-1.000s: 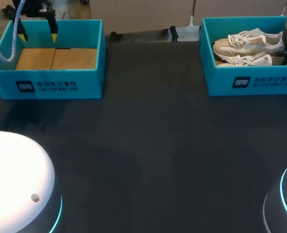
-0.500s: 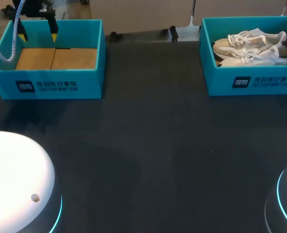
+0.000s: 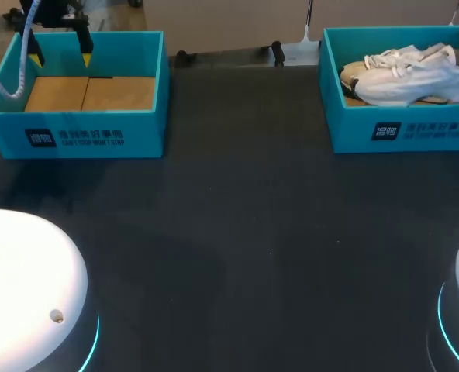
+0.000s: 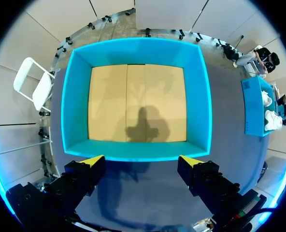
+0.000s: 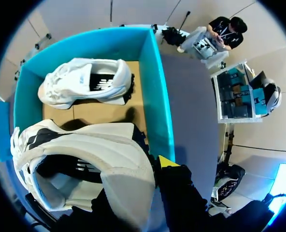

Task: Take the shoe out of the shoebox, open the shoe tongue, remove and reinsert the insole, then place the shoe into the shoebox

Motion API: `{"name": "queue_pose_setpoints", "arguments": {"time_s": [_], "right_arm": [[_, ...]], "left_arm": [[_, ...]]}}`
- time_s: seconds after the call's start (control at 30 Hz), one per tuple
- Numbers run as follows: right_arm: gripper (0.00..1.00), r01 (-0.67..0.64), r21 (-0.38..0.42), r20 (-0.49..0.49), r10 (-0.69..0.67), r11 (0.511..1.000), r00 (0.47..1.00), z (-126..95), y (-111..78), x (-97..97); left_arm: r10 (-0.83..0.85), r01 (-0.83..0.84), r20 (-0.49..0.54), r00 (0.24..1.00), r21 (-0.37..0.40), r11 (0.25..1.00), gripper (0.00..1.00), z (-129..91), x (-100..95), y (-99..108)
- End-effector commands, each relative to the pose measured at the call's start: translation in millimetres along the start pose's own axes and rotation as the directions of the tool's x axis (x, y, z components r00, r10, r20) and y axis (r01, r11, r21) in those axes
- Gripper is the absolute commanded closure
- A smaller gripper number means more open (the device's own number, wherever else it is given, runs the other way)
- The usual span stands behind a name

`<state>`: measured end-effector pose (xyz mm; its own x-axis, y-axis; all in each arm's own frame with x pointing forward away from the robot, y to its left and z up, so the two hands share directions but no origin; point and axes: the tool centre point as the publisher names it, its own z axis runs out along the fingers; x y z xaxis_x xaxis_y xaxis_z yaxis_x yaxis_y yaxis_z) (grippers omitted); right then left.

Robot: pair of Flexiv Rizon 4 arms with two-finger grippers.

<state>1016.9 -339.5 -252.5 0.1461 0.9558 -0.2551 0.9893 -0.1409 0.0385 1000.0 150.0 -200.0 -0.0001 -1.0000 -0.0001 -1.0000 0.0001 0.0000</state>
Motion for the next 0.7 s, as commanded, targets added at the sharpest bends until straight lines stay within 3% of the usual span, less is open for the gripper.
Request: {"name": "queue_pose_setpoints", "arguments": {"time_s": [0.03, 0.5, 0.7], "right_arm": [[1.0, -0.007, -0.003, 0.003, 0.007, 1.0, 1.0, -34, -7.3, -0.9], [1.0, -0.028, -0.011, -0.016, 0.028, 1.0, 0.999, -91, -17.5, 4.7], [1.0, -0.034, -0.004, -0.012, 0.033, 0.999, 0.999, -95, -18.4, 7.0]], "left_arm": [[0.0, 0.0, 0.0, 1.0, 0.0, 1.0, 0.0, 0, 0.0, 0], [0.0, 0.0, 0.0, 1.0, 0.0, 1.0, 0.0, 0, 0.0, 0], [0.0, 0.0, 0.0, 1.0, 0.0, 1.0, 0.0, 0, 0.0, 0]]}}
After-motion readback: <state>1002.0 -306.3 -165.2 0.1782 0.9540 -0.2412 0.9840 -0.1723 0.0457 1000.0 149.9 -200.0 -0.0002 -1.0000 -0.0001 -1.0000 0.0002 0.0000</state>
